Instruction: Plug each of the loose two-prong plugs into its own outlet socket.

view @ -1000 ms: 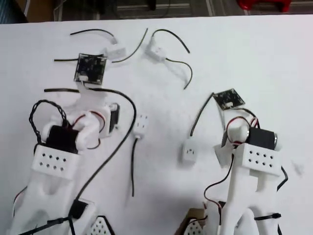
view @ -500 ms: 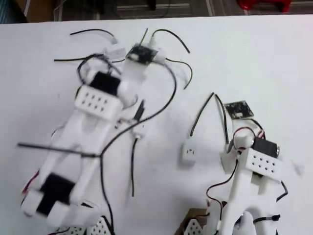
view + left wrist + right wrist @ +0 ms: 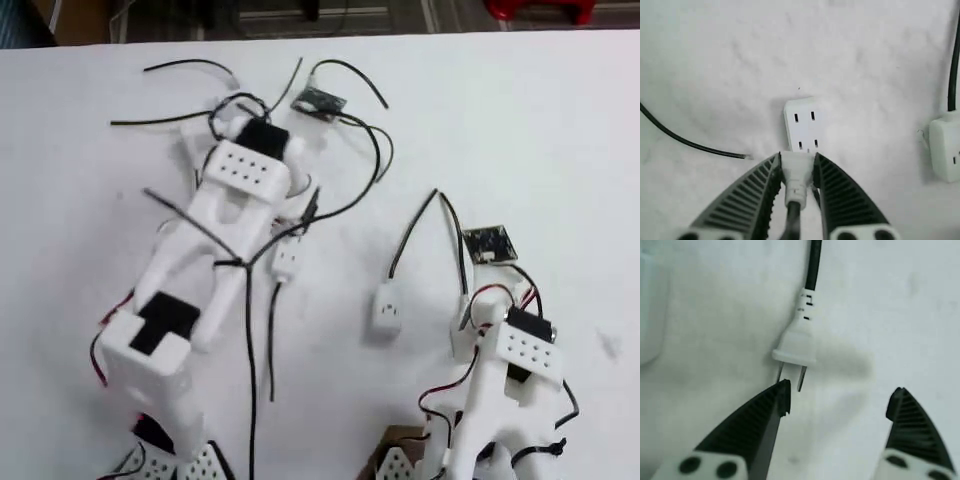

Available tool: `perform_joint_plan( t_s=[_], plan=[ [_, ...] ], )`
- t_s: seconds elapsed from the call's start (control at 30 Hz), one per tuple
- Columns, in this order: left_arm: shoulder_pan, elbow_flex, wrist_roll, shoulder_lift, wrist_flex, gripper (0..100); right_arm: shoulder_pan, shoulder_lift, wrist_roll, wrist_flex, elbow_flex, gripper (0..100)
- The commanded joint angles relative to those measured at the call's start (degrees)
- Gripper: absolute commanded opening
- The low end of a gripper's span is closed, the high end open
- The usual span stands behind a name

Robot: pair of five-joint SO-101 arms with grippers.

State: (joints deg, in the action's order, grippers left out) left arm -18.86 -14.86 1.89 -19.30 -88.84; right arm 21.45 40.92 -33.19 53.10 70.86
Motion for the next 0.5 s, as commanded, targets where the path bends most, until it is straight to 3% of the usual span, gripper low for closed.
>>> perform_joint_plan(
  t_s=[0.0,0.47],
  plan=[
    [-1.2,-2.5,6.2,-0.5,2.9,2,0.6,0.6,0.4,-2.2,0.1,30.8],
    [-2.9,-2.6,8.6,-5.1,6.2,2,0.6,0.6,2.3,-2.2,0.1,30.8]
  ],
)
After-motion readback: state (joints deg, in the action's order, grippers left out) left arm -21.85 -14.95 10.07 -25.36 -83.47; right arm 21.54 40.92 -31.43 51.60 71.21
